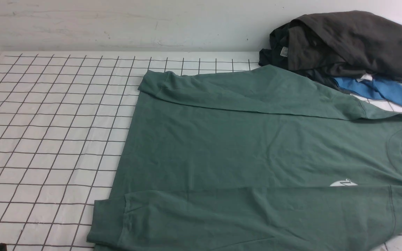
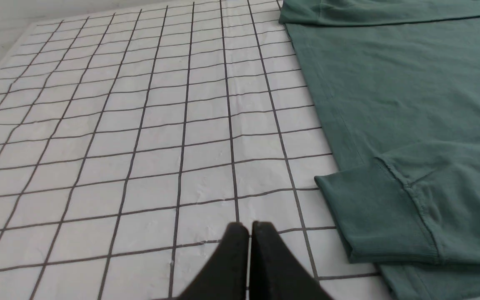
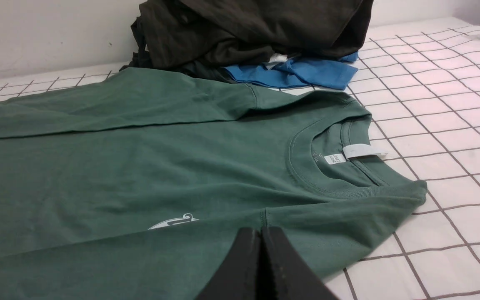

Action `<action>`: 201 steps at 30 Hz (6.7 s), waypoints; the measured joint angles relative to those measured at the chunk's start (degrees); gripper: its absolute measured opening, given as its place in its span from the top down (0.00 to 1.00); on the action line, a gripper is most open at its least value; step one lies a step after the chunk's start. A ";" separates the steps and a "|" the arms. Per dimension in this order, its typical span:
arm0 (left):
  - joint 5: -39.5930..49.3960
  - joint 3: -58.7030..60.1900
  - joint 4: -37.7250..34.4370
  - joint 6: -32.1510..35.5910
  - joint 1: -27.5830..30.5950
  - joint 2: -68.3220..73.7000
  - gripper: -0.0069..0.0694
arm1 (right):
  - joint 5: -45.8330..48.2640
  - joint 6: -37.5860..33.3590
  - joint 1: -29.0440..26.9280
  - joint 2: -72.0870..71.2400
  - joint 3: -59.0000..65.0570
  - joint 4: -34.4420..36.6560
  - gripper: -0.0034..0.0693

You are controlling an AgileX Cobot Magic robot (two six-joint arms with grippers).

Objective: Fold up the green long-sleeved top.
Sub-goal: Use the left arm to clamp the cuff closest to it, then use the left arm to drag and place the cuff at the centered position on the left edge of the fabric, then use the left arm to clamp the cuff farthest from it

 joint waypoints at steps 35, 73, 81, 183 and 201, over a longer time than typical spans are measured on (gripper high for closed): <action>-4.89 0.06 0.17 0.42 0.00 0.00 0.92 | 0.00 0.00 0.00 0.00 0.00 -0.66 0.97; 7.34 -39.75 -3.30 -4.63 0.00 53.78 0.92 | 1.27 20.24 3.03 39.41 -34.15 -21.46 0.97; 17.73 -45.55 -17.77 11.00 0.00 74.70 0.72 | 29.50 -6.11 18.17 56.19 -38.52 -3.61 0.97; 27.91 -154.22 -6.88 3.84 -4.60 158.77 0.40 | 12.41 -18.12 20.63 64.63 -35.89 4.79 0.97; 26.72 -154.58 -7.30 5.08 -5.49 156.12 0.90 | 13.16 -18.12 20.63 64.63 -35.89 3.45 0.97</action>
